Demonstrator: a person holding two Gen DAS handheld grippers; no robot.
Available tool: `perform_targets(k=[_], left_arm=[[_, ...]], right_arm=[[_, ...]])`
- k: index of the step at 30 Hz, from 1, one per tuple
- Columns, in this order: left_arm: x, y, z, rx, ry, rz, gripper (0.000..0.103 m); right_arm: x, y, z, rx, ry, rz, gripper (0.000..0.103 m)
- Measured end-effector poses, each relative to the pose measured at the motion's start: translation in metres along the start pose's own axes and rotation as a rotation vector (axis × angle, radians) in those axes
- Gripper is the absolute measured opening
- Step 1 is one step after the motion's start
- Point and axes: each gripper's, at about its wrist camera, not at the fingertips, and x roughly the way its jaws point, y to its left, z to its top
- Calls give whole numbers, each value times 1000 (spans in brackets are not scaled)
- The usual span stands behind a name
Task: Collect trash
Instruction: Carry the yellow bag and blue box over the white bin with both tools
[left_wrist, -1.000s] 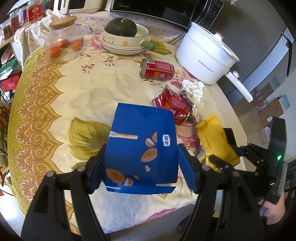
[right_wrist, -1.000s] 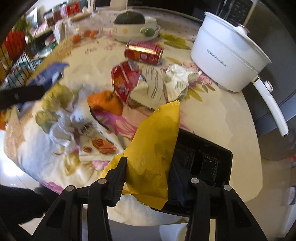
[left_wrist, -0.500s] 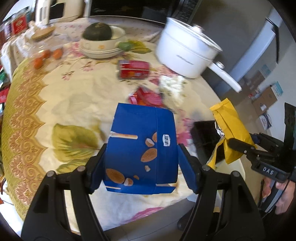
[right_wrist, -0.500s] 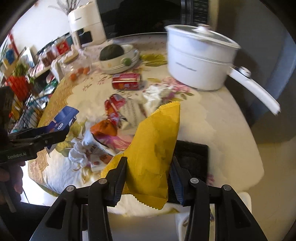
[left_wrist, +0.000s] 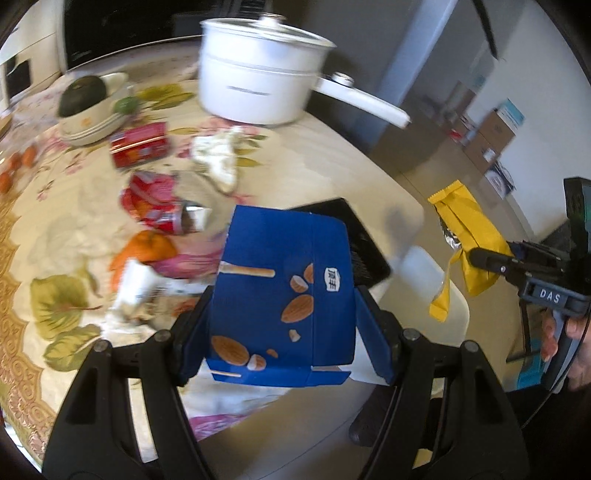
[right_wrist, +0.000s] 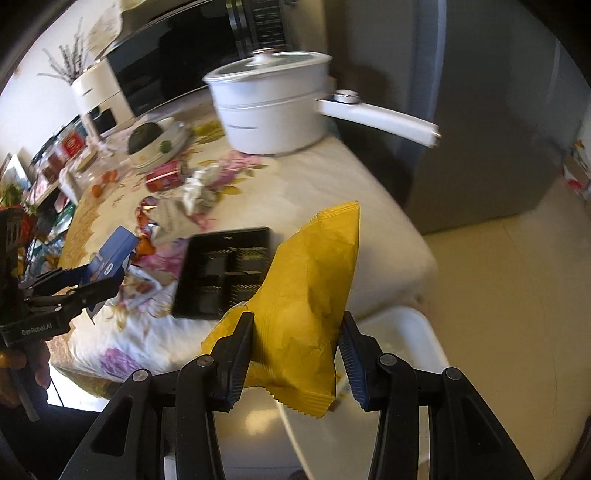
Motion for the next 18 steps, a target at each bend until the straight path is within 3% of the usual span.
perform_targets(k=[18], left_arm=[[57, -129, -35, 317, 110, -82, 73]], right_arm=[[1, -101, -87, 127, 127, -90, 46]])
